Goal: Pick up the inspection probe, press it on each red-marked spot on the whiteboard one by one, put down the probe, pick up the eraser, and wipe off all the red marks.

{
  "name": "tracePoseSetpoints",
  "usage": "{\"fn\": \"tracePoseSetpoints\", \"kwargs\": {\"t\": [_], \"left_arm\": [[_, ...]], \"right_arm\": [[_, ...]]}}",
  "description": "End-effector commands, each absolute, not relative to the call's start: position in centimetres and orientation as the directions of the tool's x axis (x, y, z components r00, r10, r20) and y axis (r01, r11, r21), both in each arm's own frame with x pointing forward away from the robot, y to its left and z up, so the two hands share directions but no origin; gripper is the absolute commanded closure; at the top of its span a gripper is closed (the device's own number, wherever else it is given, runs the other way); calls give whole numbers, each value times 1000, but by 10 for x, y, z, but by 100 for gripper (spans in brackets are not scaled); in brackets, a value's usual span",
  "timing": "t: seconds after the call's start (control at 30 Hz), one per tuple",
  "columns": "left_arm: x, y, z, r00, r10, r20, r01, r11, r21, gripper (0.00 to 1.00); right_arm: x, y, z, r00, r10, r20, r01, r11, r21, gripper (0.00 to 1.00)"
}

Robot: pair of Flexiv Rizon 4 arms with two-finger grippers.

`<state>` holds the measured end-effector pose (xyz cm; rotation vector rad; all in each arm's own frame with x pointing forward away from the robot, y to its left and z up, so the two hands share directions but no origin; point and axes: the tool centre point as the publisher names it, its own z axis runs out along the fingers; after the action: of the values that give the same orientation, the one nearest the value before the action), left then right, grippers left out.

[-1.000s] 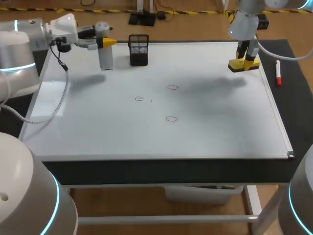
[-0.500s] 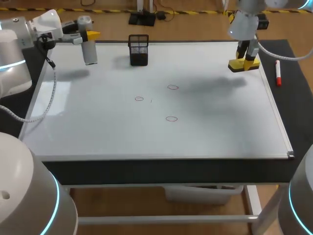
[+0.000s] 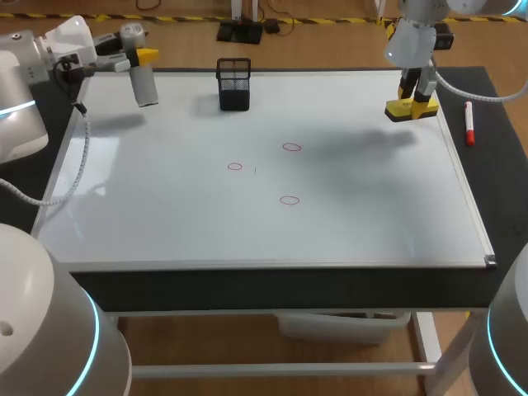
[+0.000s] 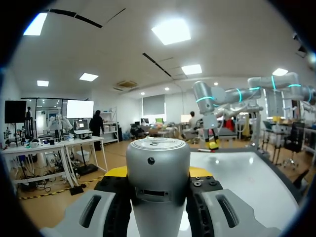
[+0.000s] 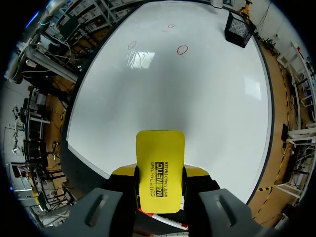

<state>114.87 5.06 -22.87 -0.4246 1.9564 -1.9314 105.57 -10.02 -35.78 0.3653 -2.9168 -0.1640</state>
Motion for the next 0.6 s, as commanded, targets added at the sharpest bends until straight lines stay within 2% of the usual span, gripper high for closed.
{"fn": "tracePoseSetpoints", "kwargs": {"t": [0.03,0.33,0.6], "left_arm": [[1148,53,-228,-893,-448,-44,40,19,-999,100],[1148,53,-228,-893,-448,-44,40,19,-999,100],[1148,53,-228,-893,-448,-44,40,19,-999,100]], "right_arm": [[1055,-101,-356,-950,-255,181,-234,963,130,100],[1055,-101,-356,-950,-255,181,-234,963,130,100],[1047,-74,-366,-941,-281,187,-265,959,102,100]]}}
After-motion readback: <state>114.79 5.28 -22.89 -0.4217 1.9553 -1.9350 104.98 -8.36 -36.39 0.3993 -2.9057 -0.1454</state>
